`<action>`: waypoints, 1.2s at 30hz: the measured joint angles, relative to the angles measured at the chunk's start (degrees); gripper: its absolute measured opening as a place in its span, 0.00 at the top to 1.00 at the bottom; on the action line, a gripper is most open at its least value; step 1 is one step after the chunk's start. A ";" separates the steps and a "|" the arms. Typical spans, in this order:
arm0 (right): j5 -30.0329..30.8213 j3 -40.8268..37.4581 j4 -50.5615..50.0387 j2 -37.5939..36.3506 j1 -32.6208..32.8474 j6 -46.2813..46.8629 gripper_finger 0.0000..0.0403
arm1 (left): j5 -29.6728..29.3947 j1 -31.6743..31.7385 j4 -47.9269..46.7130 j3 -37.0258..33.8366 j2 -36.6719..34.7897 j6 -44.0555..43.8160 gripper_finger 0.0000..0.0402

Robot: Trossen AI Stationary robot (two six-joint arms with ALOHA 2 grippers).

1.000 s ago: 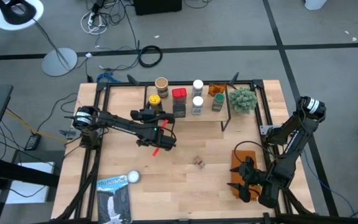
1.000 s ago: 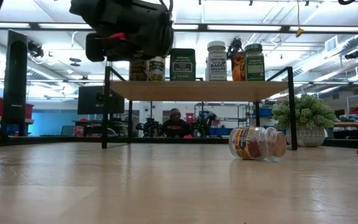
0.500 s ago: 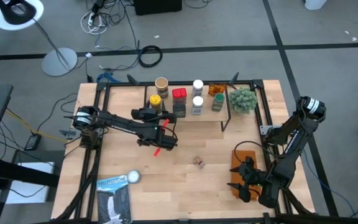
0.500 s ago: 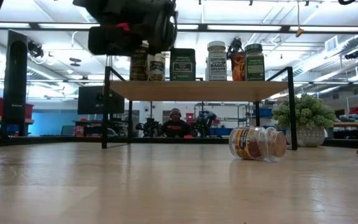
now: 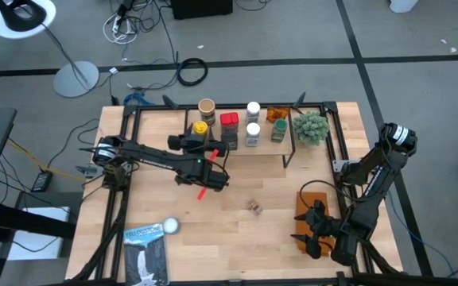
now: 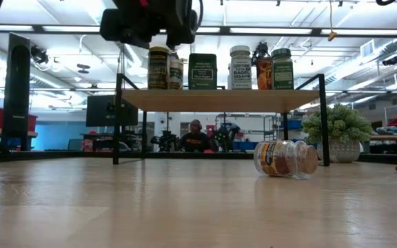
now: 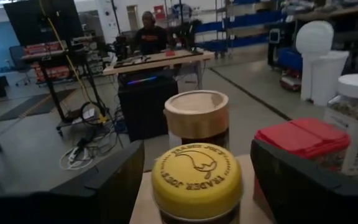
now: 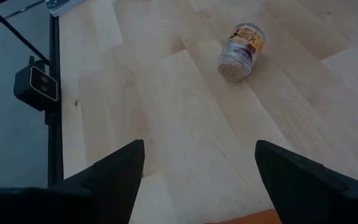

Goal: Shelf spices
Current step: Put the yellow seasoning bottle on the shelf, then put the brown seasoning bottle on the shelf

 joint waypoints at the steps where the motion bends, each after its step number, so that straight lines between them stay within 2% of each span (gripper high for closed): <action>1: 0.00 0.00 0.02 0.00 0.01 -0.01 0.24 | 0.42 -0.15 -0.76 0.37 0.00 -0.01 0.26; 7: 0.00 0.00 0.04 0.00 0.01 -0.15 0.24 | 0.31 -1.77 -4.07 4.12 0.02 0.59 0.26; 15: -1.00 0.00 0.59 0.00 0.01 -0.19 0.24 | -1.59 -3.20 -4.10 10.77 -2.23 10.26 0.26; 20: -1.53 0.00 1.24 0.00 0.09 -0.19 0.24 | 0.06 -7.22 -3.96 14.13 -4.32 10.49 0.26; 27: -2.42 0.00 3.10 0.00 0.09 -0.17 0.24 | 12.14 -16.50 0.10 14.81 -3.76 10.51 0.26; 36: -5.03 0.00 3.92 0.00 0.09 -0.18 0.24 | 42.15 -21.35 3.70 14.68 -3.74 10.49 0.26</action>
